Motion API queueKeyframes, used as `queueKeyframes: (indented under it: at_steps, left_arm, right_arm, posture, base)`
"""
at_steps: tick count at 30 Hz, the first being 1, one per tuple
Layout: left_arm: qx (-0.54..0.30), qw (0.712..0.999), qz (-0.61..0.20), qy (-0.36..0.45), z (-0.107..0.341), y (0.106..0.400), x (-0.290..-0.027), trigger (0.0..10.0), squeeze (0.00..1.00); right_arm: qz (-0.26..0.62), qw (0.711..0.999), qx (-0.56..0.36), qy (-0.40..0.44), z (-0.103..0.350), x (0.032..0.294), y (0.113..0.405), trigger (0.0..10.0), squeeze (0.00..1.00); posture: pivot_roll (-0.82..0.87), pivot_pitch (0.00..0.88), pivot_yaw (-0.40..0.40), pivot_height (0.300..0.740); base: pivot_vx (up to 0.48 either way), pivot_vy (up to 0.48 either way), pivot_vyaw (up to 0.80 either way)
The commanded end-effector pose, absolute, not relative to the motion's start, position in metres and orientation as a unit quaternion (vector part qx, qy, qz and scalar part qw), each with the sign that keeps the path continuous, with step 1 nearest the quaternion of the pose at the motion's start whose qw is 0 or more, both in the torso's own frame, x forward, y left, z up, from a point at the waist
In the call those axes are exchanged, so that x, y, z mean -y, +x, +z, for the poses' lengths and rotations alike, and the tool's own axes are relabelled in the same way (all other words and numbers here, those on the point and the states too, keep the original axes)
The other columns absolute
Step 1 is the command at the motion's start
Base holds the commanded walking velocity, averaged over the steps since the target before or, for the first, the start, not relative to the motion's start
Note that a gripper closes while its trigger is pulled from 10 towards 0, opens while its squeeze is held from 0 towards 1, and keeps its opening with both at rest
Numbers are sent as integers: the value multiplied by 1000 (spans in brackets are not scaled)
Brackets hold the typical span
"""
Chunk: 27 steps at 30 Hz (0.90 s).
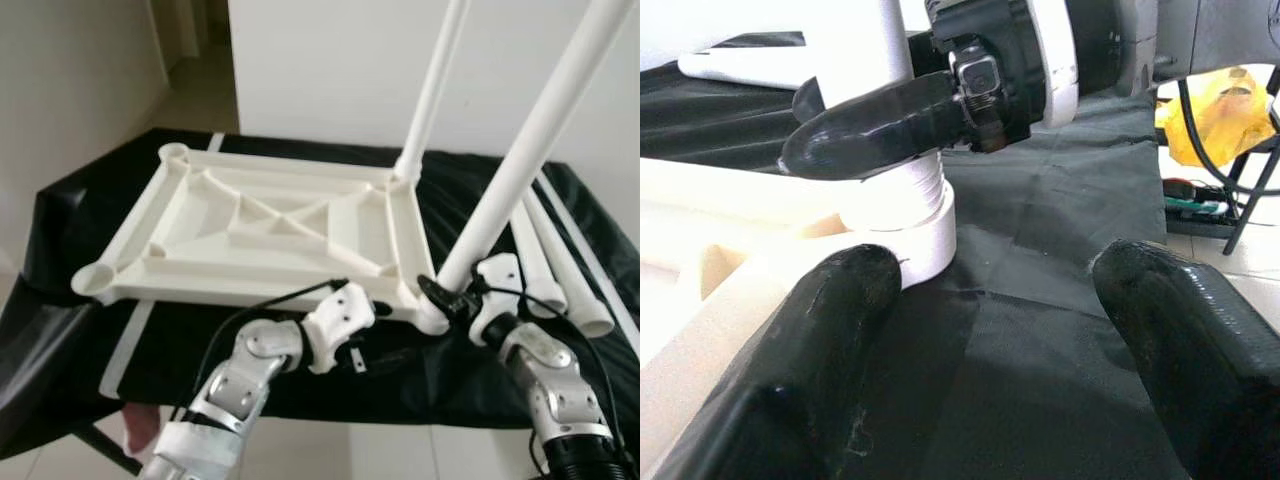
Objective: Building children table
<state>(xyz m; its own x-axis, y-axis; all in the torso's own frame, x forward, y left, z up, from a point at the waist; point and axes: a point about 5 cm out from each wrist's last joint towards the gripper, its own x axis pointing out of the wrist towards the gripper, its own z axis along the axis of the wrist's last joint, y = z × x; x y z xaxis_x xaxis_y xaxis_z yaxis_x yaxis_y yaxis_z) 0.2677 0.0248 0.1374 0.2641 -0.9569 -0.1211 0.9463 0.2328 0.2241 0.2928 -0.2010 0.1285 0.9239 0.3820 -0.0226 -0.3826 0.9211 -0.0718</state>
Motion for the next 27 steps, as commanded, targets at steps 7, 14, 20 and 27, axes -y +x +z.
queueKeyframes:
  at_steps: [7,14,20,27]
  left_arm:
    - [19,797,-591,120,138,269,-25,10000,0]
    - [19,796,-593,120,137,268,-25,10000,0]
    - [19,796,-593,121,137,268,-25,10000,0]
    - [20,798,-590,121,137,269,-24,10000,0]
  right_arm:
    - [120,992,-25,-17,115,187,290,10000,0]
    - [30,999,-32,30,111,177,289,10000,0]
    - [-128,990,-41,46,109,183,283,10000,0]
    - [-158,983,-41,79,105,164,281,10000,0]
  posture:
    - [25,0,-57,740]
    - [28,0,-61,740]
    - [28,0,-61,740]
    - [43,0,-67,740]
  base:
    - [0,0,0]
    - [0,0,0]
    - [0,0,0]
    - [0,0,0]
